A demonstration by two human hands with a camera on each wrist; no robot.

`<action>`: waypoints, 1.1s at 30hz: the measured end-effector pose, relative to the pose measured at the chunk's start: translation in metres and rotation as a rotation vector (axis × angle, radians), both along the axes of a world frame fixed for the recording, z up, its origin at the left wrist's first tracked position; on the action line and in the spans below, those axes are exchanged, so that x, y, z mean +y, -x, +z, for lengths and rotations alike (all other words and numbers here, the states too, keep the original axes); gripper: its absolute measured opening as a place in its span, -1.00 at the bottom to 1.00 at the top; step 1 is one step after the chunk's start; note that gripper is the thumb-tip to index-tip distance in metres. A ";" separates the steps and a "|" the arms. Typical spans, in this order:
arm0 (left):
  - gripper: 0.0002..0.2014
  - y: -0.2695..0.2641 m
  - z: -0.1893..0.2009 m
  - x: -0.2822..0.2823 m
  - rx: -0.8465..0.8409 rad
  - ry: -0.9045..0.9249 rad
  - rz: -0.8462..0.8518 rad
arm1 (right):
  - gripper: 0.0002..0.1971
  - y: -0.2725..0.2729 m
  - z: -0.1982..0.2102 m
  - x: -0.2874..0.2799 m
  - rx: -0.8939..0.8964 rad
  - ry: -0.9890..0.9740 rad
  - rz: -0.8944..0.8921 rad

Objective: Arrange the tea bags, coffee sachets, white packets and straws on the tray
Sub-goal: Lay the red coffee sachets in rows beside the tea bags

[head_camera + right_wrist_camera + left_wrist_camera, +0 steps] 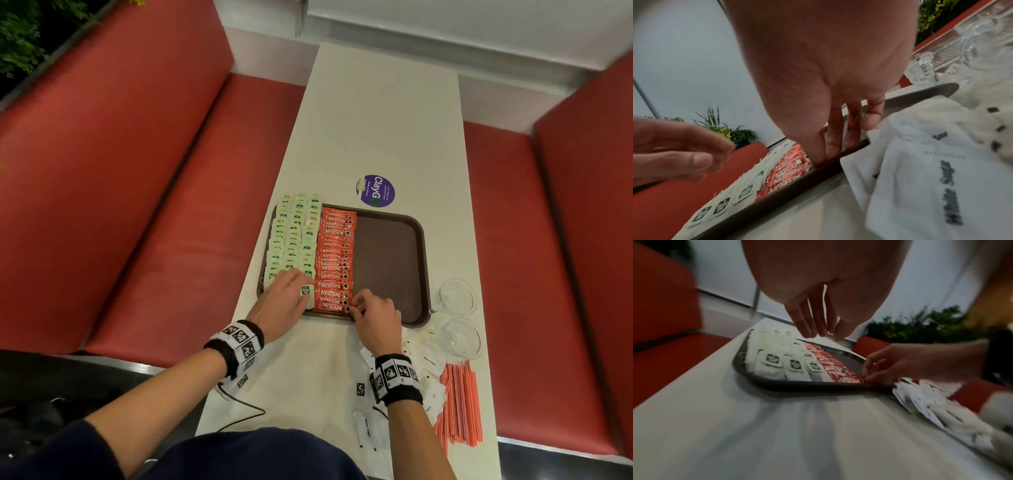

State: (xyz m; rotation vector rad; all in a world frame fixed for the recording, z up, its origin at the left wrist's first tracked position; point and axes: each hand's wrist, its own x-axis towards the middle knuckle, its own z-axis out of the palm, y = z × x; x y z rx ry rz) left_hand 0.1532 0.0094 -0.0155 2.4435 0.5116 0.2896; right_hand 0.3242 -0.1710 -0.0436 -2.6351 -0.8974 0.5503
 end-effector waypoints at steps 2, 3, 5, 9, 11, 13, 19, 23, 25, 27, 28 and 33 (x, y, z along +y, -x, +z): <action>-0.72 -0.015 -0.003 -0.009 0.048 -0.121 -0.156 | -0.89 0.001 0.001 0.000 -0.011 0.010 -0.006; -0.69 -0.023 -0.006 -0.012 0.084 -0.181 -0.209 | -0.89 0.001 0.001 0.001 -0.014 0.014 -0.008; -0.55 -0.038 -0.014 -0.016 0.154 -0.272 -0.250 | -0.90 0.001 0.002 0.002 -0.019 0.025 -0.006; -0.26 -0.062 -0.028 -0.017 0.307 -0.393 -0.252 | -0.90 0.002 0.002 0.005 -0.037 0.060 0.000; -0.21 -0.070 -0.033 -0.015 0.369 -0.446 -0.242 | -0.89 0.003 0.002 0.005 -0.047 0.068 0.006; -0.17 -0.077 -0.037 -0.013 0.416 -0.479 -0.222 | -0.89 0.003 0.002 0.005 -0.057 0.067 0.008; -0.08 -0.085 -0.054 -0.010 0.491 -0.505 -0.267 | -0.88 0.005 0.002 0.005 -0.065 0.058 -0.014; -0.11 -0.087 -0.056 -0.010 0.488 -0.525 -0.277 | -0.89 0.006 0.001 0.005 -0.063 0.059 -0.026; -0.12 -0.087 -0.054 -0.009 0.480 -0.500 -0.266 | -0.89 0.007 0.004 0.005 -0.064 0.045 -0.031; -0.16 -0.085 -0.045 -0.008 0.457 -0.451 -0.255 | -0.90 0.005 0.009 0.002 -0.056 -0.005 -0.056; -0.19 -0.082 -0.037 -0.010 0.434 -0.414 -0.269 | -0.91 0.003 0.013 -0.002 -0.042 -0.044 -0.077; -0.52 -0.052 0.006 -0.024 0.201 -0.136 -0.389 | -0.94 -0.008 0.047 -0.040 0.058 -0.318 -0.232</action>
